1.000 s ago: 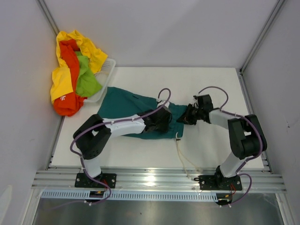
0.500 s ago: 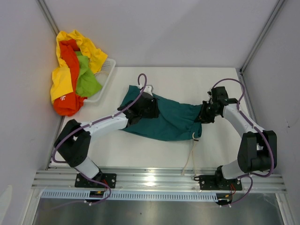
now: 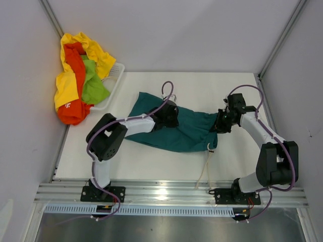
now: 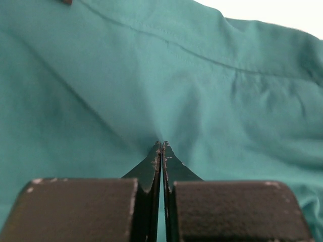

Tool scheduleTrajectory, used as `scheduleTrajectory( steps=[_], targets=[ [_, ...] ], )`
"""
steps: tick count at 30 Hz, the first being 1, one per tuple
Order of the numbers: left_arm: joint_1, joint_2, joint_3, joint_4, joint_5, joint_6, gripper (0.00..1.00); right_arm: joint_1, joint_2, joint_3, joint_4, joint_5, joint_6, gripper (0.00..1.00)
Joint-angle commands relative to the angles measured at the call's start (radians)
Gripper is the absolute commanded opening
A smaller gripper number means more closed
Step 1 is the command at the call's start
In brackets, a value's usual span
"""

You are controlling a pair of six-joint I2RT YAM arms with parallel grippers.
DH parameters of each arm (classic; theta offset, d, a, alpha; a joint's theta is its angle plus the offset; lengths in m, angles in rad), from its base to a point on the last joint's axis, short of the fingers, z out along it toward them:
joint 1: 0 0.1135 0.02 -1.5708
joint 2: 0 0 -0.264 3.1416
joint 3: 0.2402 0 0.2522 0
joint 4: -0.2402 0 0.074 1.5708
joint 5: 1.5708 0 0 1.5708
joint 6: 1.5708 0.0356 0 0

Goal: Fold and stack the shorts

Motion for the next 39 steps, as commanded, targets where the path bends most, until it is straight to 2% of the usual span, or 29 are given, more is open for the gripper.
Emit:
scheduleTrajectory(
  steps=[1,6,10,15,23,27,31,33,36,37,39],
  targets=[
    [0.000,0.044,0.082,0.048,-0.005,-0.029,0.00,0.005,-0.050,-0.003,0.000,0.003,0.002,0.00],
    [0.017,0.155,0.192,-0.030,-0.010,-0.056,0.00,0.016,-0.085,0.009,-0.027,-0.008,0.004,0.00],
    [0.021,0.209,0.195,0.010,0.013,-0.078,0.00,0.025,-0.134,0.042,-0.064,-0.024,0.022,0.00],
    [0.004,0.206,0.183,0.073,0.009,-0.104,0.00,0.097,-0.104,0.131,-0.110,-0.024,0.099,0.00],
    [-0.023,0.184,0.206,0.073,-0.005,-0.127,0.00,0.123,-0.099,0.243,-0.132,-0.029,0.170,0.00],
    [-0.009,0.101,0.226,-0.027,-0.030,-0.076,0.04,0.120,-0.075,0.273,-0.184,0.002,0.144,0.00],
    [0.073,-0.085,0.159,-0.079,0.009,-0.052,0.21,0.108,-0.042,0.276,-0.210,0.002,0.107,0.00],
    [0.108,-0.151,0.122,-0.112,0.009,-0.026,0.27,0.103,-0.036,0.277,-0.207,-0.003,0.099,0.00],
    [0.182,-0.293,0.015,-0.146,-0.019,0.008,0.34,0.103,-0.013,0.300,-0.224,-0.001,0.073,0.00],
    [0.220,-0.328,-0.066,-0.154,-0.033,0.014,0.38,0.103,-0.002,0.329,-0.235,0.006,0.059,0.00],
    [0.265,-0.420,-0.125,-0.154,-0.036,0.016,0.39,0.106,0.048,0.374,-0.290,0.017,0.009,0.00]
  ],
)
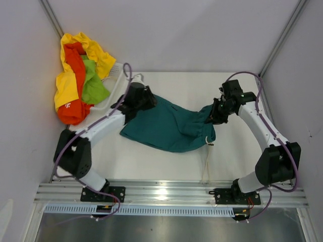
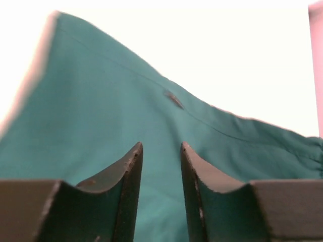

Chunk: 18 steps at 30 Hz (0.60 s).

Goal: Fold and stack the shorts

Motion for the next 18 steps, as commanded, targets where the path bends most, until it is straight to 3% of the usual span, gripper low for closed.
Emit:
scheduleTrajectory(
  steps=[1,8,11,18],
  targets=[
    [0.104,-0.129,-0.157,-0.038,-0.020,0.038,0.41,0.002,0.057,0.125,-0.075,0.017,-0.092,0.00],
    [0.247,-0.234,-0.415,0.026,0.005,0.055,0.43,0.036,0.148,0.320,-0.181,0.170,-0.135,0.00],
    [0.270,-0.235,-0.439,0.030,-0.006,0.052,0.47,0.057,0.200,0.424,-0.258,0.298,-0.141,0.00],
    [0.281,-0.181,-0.483,0.080,0.041,0.049,0.46,0.076,0.287,0.578,-0.371,0.575,-0.145,0.00]
  ],
)
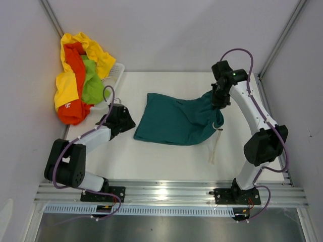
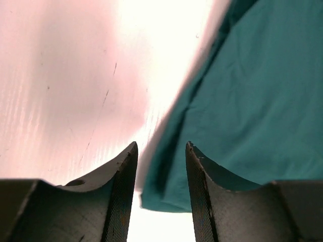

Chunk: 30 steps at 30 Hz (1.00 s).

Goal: Fold and stack the shorts

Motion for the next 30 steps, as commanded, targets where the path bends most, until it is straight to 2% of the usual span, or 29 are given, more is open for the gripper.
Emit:
scheduleTrajectory(
  steps=[1,5,12,23,30],
  targets=[
    [0.010,0.022,-0.029,0.074,0.052,0.020,0.46,0.003,0.040,0.112,-0.106,0.205,-0.027,0.00],
    [0.005,0.065,-0.029,0.130,0.136,0.034,0.43,0.012,0.109,0.201,-0.148,0.225,-0.035,0.00],
    [-0.062,0.133,0.008,0.156,0.133,0.015,0.42,0.079,0.224,0.350,-0.196,0.219,-0.009,0.00],
    [-0.104,0.176,0.030,0.258,0.204,-0.060,0.58,0.157,0.316,0.407,-0.194,0.253,0.045,0.00],
    [-0.102,0.206,0.050,0.260,0.187,-0.080,0.62,0.165,0.327,0.399,-0.188,0.256,0.043,0.00]
  ],
)
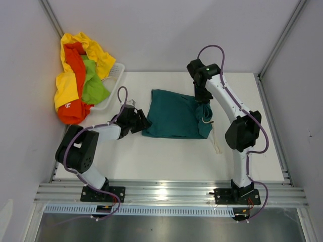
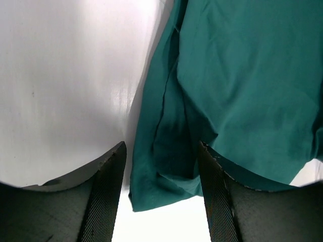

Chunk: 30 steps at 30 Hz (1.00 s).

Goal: Fold and stack the shorts

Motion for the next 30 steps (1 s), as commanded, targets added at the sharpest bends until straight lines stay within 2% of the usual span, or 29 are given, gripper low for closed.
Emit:
scheduleTrajectory(
  steps=[1,7,11,13,14,17,21,25,28,30],
  targets=[
    [-0.004,-0.014,0.013,0.055,-0.005,-0.045,0.61,0.006,-0.005,0.040,-0.069,0.021,0.011,0.00],
    [0.014,-0.100,-0.067,0.074,-0.092,-0.090,0.62,0.006,-0.012,0.030,-0.072,0.031,0.017,0.00],
    [0.027,-0.125,-0.090,0.084,-0.092,-0.095,0.72,0.009,-0.023,0.012,-0.056,0.022,0.016,0.00],
    [0.027,-0.128,-0.097,0.098,-0.094,-0.108,0.74,0.008,-0.028,0.004,-0.053,0.021,0.016,0.00],
    [0.027,-0.132,-0.105,0.112,-0.091,-0.113,0.87,0.009,-0.028,0.003,-0.048,0.019,0.013,0.00],
    [0.027,-0.146,-0.140,0.195,-0.060,-0.119,0.98,0.008,-0.026,-0.003,-0.048,0.019,0.014,0.00],
    [0.027,-0.128,-0.136,0.207,-0.054,-0.137,0.99,0.009,-0.026,-0.014,-0.039,0.010,0.014,0.00],
    [0.024,-0.177,-0.194,0.278,-0.060,-0.115,0.99,0.008,-0.026,-0.020,-0.034,0.007,0.011,0.00],
    [0.016,-0.085,-0.087,0.197,-0.008,-0.096,0.91,0.008,-0.026,-0.016,-0.031,0.001,0.013,0.00],
    [0.011,-0.054,-0.069,0.178,0.000,-0.096,0.88,0.008,-0.028,-0.016,-0.028,-0.004,0.017,0.00]
  ],
)
